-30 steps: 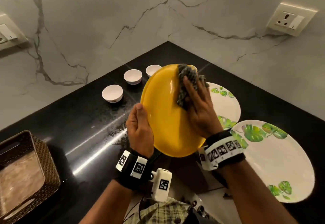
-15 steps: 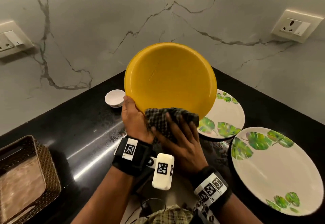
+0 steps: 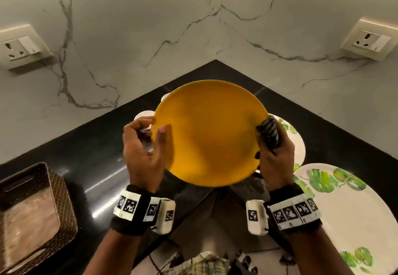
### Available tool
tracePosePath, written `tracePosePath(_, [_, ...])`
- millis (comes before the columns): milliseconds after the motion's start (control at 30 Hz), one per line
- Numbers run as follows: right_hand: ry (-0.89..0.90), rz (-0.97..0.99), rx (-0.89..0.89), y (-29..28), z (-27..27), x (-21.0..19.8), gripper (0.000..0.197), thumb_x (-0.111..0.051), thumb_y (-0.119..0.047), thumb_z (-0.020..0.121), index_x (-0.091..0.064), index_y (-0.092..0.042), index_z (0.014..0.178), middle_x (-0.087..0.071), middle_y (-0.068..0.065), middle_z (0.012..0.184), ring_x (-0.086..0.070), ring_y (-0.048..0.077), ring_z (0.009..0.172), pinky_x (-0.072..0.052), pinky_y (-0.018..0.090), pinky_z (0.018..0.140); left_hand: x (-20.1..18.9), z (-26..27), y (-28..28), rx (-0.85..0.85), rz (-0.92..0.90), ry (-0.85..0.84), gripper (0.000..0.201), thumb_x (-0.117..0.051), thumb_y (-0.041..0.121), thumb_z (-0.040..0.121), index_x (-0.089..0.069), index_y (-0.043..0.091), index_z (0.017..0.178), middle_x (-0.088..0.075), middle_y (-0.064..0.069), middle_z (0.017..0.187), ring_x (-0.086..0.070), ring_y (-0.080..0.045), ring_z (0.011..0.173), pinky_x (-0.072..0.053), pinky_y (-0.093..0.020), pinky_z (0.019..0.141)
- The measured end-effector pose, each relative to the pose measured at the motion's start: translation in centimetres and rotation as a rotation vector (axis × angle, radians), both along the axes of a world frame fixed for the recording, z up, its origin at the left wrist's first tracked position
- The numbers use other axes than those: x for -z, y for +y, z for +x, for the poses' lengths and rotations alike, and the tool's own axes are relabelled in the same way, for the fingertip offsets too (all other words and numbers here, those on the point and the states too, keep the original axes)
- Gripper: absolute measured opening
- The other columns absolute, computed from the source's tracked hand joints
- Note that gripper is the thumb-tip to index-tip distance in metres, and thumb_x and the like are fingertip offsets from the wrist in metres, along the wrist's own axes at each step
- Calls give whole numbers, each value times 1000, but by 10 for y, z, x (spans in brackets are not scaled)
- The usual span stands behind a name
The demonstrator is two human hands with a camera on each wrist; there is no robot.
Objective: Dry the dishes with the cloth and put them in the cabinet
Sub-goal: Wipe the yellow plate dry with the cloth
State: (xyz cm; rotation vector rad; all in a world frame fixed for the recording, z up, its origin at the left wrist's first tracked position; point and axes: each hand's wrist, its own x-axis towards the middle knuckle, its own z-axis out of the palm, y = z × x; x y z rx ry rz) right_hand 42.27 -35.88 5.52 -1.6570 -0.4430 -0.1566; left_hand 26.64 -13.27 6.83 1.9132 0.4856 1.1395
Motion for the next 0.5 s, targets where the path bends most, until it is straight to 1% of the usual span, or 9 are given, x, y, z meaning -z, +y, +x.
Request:
tracePosePath(33, [64, 23, -11, 0, 0, 2, 39, -62, -9, 99, -58, -20, 136, -69, 3, 121, -66, 27, 111, -56, 60, 91, 5, -4, 9, -28, -35, 61, 43, -61, 49, 95, -52, 18, 125, -61, -4, 117, -62, -17, 99, -55, -30, 80])
tracePosePath(100, [159, 28, -45, 0, -1, 5, 36, -61, -7, 99, -60, -15, 134, -70, -2, 111, -66, 26, 104, -60, 47, 87, 8, -9, 16, 38, -143, 139, 52, -57, 55, 95, -50, 19, 131, -64, 7, 114, -64, -6, 97, -53, -16, 75])
tracePosePath(167, [214, 5, -88, 0, -1, 6, 36, -61, -8, 99, -60, -13, 135, -69, -7, 106, -65, 20, 100, -59, 30, 78, 8, -9, 15, 198, -264, 152, 37, -46, 49, 103, -59, 15, 110, -67, 18, 87, -65, 0, 74, -49, -11, 60])
tracePosePath(233, [232, -39, -104, 2, 0, 8, 35, -62, -13, 100, -60, -16, 135, -69, -8, 106, -66, 14, 97, -56, 27, 74, 6, -8, 10, 272, -398, 106, 39, -38, 43, 104, -61, 24, 80, -59, 13, 60, -52, -1, 52, -41, -13, 51])
tracePosePath(267, [241, -45, -86, 3, 0, 8, 34, -62, -18, 100, -61, -18, 134, -70, -7, 107, -66, 12, 98, -57, 28, 74, 9, -8, 9, 262, -435, 101, 42, -39, 45, 105, -61, 29, 73, -56, 11, 58, -49, -3, 51, -40, -17, 50])
tracePosePath(300, [260, -27, -42, 4, 1, 9, 34, -62, -22, 100, -61, -19, 134, -70, -6, 111, -67, 13, 101, -59, 30, 77, 13, -7, 9, 235, -459, 103, 44, -41, 49, 105, -61, 31, 70, -54, 8, 59, -48, -9, 52, -41, -22, 50])
tracePosePath(367, [262, 47, 144, 4, -1, 8, 38, -62, -25, 100, -58, -18, 137, -67, -5, 125, -64, 12, 113, -57, 38, 96, 25, -8, 11, 176, -495, 105, 42, -42, 51, 104, -61, 26, 75, -56, 3, 62, -49, -16, 56, -41, -30, 54])
tracePosePath(433, [64, 52, 325, 2, -5, 6, 45, -61, -18, 101, -52, -13, 144, -60, -4, 135, -58, 10, 122, -50, 34, 108, 35, -9, 11, 101, -485, 124, 40, -39, 45, 107, -59, 23, 81, -60, 10, 63, -52, -10, 57, -43, -30, 57])
tracePosePath(500, [-198, -67, 254, 3, -12, 6, 51, -59, -4, 99, -45, -6, 148, -57, 3, 138, -59, 11, 121, -50, 23, 104, 38, -8, 6, 59, -466, 153, 38, -37, 44, 107, -58, 23, 83, -61, 14, 62, -53, -4, 57, -42, -28, 58])
